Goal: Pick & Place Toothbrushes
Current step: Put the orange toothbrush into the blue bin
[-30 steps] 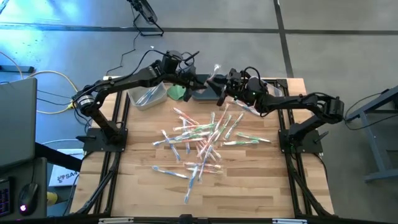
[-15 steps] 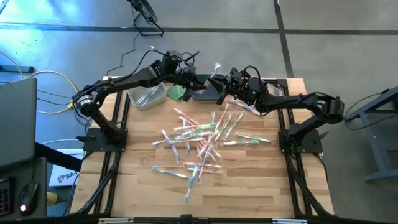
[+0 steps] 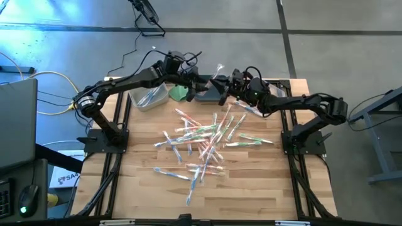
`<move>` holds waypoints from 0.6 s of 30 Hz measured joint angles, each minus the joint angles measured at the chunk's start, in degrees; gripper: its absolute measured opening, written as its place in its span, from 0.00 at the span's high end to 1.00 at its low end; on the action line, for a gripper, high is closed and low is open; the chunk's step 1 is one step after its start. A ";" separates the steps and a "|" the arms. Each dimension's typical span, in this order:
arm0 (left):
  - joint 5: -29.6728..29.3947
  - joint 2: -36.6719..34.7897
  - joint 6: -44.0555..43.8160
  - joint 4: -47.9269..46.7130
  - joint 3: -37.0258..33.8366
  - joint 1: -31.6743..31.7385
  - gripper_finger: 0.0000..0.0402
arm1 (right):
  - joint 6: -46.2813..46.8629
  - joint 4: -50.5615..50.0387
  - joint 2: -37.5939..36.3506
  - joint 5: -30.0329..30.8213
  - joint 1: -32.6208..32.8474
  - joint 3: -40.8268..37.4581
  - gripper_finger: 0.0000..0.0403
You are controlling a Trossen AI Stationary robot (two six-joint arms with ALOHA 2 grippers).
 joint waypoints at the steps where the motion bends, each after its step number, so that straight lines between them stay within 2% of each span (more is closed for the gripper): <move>1: -0.04 0.00 0.02 -0.47 0.39 0.02 0.53 | 0.01 -0.56 0.00 -0.04 -0.15 0.00 0.96; 6: -0.70 -0.56 2.17 -7.60 4.37 1.10 0.52 | 0.02 -1.97 0.02 -0.32 -1.39 0.00 0.96; 12: -3.86 -1.64 4.73 -20.44 9.20 4.73 0.56 | -0.02 -4.72 -0.44 -0.23 -3.40 0.17 0.96; 18: -3.55 -3.11 5.11 -22.75 9.46 8.37 0.69 | -5.58 -24.18 -0.50 0.12 -3.37 8.86 0.96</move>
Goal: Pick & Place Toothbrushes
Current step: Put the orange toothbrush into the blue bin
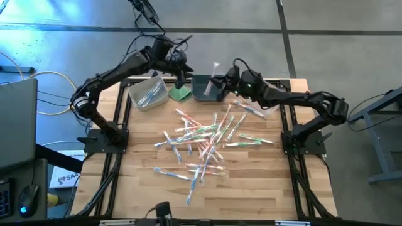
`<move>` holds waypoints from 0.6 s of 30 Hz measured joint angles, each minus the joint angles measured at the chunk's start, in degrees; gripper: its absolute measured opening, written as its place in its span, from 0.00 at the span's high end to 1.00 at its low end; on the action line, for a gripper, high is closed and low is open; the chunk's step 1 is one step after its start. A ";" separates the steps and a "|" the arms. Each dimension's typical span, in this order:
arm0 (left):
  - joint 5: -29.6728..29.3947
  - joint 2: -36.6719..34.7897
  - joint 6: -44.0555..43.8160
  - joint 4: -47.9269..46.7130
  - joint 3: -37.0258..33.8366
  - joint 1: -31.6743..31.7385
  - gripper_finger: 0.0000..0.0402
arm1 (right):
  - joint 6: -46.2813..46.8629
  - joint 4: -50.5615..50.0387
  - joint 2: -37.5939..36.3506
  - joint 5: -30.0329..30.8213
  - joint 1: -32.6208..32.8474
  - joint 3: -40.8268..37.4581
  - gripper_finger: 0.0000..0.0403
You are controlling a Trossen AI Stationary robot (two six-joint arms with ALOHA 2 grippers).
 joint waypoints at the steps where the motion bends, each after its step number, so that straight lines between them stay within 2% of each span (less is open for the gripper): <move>1: 0.03 -0.24 0.14 0.03 0.00 0.02 0.72 | -1.32 -2.83 0.20 0.28 0.02 1.82 0.96; 5: 0.44 -1.02 1.96 -1.10 0.00 -0.08 0.85 | -3.73 -11.01 0.71 1.55 -0.60 6.68 0.96; 9: 0.75 -1.82 2.67 -1.11 0.00 -0.09 0.98 | -5.24 -14.96 0.66 1.54 -1.93 9.32 0.96; 18: -3.39 -3.44 2.89 -4.41 -0.61 -0.09 1.00 | -7.64 -18.55 2.73 1.09 -3.43 9.87 0.96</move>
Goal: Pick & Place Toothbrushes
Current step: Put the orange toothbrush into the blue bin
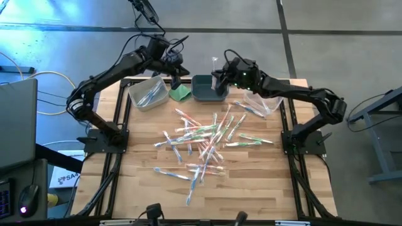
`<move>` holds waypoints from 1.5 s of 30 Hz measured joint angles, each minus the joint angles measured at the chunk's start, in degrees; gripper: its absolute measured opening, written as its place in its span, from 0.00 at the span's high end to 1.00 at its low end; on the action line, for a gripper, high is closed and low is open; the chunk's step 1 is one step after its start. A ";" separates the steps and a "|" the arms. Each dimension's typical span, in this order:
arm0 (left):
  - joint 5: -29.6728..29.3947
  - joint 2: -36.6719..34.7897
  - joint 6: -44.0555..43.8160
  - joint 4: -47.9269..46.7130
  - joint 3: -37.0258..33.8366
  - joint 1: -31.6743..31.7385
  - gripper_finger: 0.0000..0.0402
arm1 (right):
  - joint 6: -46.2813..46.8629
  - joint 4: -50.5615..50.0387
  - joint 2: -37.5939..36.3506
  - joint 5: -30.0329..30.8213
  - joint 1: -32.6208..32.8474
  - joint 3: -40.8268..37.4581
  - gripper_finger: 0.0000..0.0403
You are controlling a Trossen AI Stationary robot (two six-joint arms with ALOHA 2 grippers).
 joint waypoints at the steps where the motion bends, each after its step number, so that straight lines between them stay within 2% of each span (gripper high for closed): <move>1: -0.21 -0.65 0.00 -0.06 -0.74 0.01 1.00 | -0.55 -0.31 0.85 0.03 -0.23 -0.07 0.96; 6: -1.33 -5.98 -0.71 2.87 -6.65 0.00 1.00 | -2.47 -3.90 7.01 -0.02 0.02 2.92 0.96; 11: -6.58 -13.53 -2.78 3.66 -14.15 0.00 1.00 | -6.88 -8.88 11.94 0.10 0.20 9.60 0.96; 17: -9.63 -24.43 -8.37 12.01 -26.16 0.00 1.00 | -13.87 -19.25 18.51 0.49 -0.45 18.68 0.96; 22: -12.89 -31.86 -11.86 15.58 -33.39 0.00 1.00 | -17.32 -22.24 22.72 0.63 -0.84 21.05 0.96; 28: -13.61 -35.87 -14.21 14.87 -35.08 0.00 1.00 | -18.92 -25.04 25.20 3.39 -1.90 21.06 0.96; 39: -13.78 -36.55 -14.59 15.51 -35.08 0.00 1.00 | -19.09 -28.91 27.06 2.44 -3.35 21.05 0.95; 42: -13.76 -36.55 -15.59 15.47 -35.08 0.00 1.00 | -19.07 -28.44 27.04 2.12 -3.15 21.07 0.90; 45: -13.76 -36.55 -15.72 14.79 -35.08 0.00 1.00 | -19.05 -28.53 27.04 4.25 -2.85 21.07 0.81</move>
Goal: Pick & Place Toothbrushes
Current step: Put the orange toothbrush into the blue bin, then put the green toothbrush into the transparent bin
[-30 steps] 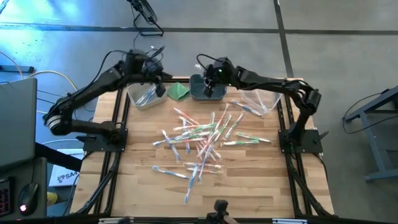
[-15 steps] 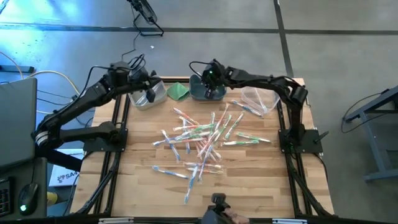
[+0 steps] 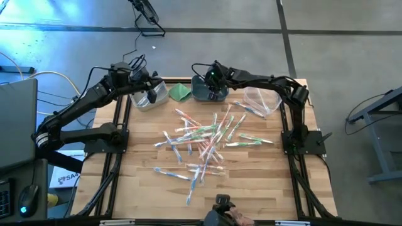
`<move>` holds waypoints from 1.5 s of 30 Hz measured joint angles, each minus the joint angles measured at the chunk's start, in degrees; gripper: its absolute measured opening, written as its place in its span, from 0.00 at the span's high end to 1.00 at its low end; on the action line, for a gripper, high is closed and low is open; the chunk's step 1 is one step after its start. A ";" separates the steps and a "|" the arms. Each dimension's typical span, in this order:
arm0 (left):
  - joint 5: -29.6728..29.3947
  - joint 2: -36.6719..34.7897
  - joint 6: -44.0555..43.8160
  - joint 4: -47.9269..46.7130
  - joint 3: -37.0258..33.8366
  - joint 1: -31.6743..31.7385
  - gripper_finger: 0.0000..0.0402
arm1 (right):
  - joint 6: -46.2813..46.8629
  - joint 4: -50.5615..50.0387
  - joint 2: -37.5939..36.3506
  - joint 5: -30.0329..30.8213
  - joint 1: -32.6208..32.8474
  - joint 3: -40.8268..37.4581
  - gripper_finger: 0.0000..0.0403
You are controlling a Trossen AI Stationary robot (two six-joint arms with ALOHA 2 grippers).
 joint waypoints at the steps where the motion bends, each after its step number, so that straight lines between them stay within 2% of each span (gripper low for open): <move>1: 0.00 0.00 -0.02 -0.16 0.00 0.00 1.00 | 0.00 0.00 0.00 0.85 0.00 0.00 0.78; 7: 0.00 0.00 -0.01 -0.16 0.00 0.00 1.00 | 0.06 0.12 -0.27 1.82 0.00 0.00 0.62; 12: 0.02 0.00 0.00 -0.35 0.00 0.00 1.00 | -0.61 0.41 -2.76 2.73 0.33 0.00 0.60; 17: 0.06 0.01 0.00 -0.35 0.00 0.00 1.00 | -0.92 0.82 -7.38 1.85 1.31 0.00 0.65; 33: 0.11 0.02 0.00 -0.39 0.00 0.00 1.00 | 1.45 -0.92 -20.85 -1.81 5.99 0.00 0.91; 38: 0.11 0.02 0.00 -0.39 0.00 0.00 1.00 | 6.25 -5.16 -24.17 -2.84 6.65 0.00 0.98; 45: 0.00 0.02 1.42 -0.39 0.00 0.00 1.00 | 10.51 -16.13 -28.46 -2.92 7.27 0.00 0.99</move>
